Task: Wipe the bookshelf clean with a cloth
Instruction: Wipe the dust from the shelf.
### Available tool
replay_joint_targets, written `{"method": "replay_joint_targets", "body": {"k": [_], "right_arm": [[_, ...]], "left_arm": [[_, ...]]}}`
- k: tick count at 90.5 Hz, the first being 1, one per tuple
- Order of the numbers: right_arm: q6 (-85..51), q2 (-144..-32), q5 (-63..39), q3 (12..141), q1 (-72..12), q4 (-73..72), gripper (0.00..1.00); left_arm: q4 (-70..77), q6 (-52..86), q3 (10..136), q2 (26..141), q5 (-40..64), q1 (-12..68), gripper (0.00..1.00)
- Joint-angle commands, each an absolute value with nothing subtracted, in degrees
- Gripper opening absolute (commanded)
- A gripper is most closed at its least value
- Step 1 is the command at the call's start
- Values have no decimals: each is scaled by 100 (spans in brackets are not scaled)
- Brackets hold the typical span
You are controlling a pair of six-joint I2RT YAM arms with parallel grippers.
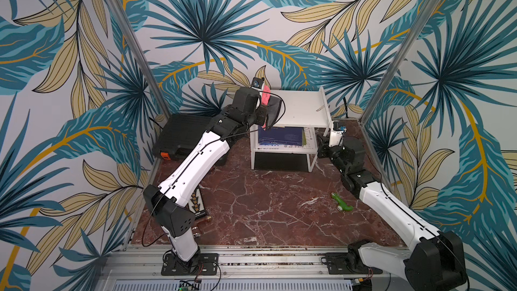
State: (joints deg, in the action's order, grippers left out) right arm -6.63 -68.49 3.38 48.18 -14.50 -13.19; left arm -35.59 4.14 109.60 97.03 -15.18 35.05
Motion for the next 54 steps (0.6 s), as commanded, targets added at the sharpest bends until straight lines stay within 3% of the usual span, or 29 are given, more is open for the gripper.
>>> {"method": "replay_joint_targets", "body": {"k": [1,16,37,54], "right_arm": [[-641,-6835,316,4856,-1467,-1138,18],[-598,-6915,163,4924,-1460,-1118,9],[-558,-6912,141,4916,-1467,-1133,0],[-525,-6977,71,4948,-1461,-1164,0]], "left_arm": [[-3703,324,10496,9234,-1603,3717,0],[-4266,16,11743,10283,-2231,3711,0],[-5077,-144,14821,12425,-2999,3658,0],[-4458,227,14674,12714,-2597,3584,0]]}}
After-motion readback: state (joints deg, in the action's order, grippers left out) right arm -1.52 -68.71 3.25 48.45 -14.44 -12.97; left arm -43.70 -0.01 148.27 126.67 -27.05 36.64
